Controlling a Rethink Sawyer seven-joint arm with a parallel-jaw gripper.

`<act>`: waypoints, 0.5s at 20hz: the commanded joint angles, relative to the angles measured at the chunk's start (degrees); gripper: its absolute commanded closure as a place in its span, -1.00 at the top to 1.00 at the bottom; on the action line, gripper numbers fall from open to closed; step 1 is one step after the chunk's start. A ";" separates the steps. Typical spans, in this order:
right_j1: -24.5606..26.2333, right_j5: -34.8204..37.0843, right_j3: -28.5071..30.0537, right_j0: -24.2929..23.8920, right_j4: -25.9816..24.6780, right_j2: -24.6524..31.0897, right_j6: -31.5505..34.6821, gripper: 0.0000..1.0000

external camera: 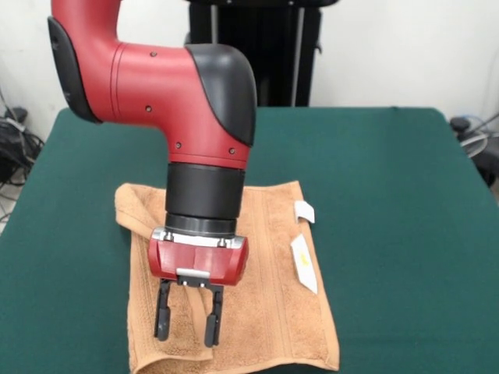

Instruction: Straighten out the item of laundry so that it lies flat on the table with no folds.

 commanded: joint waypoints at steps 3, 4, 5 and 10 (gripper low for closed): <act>4.02 1.00 3.55 0.24 -0.23 6.00 8.25 1.00; 4.08 1.04 3.63 0.16 -0.26 6.14 8.25 1.00; 4.08 1.04 3.70 0.20 -0.20 6.11 8.31 1.00; 4.34 1.16 3.74 0.17 0.02 6.40 8.45 1.00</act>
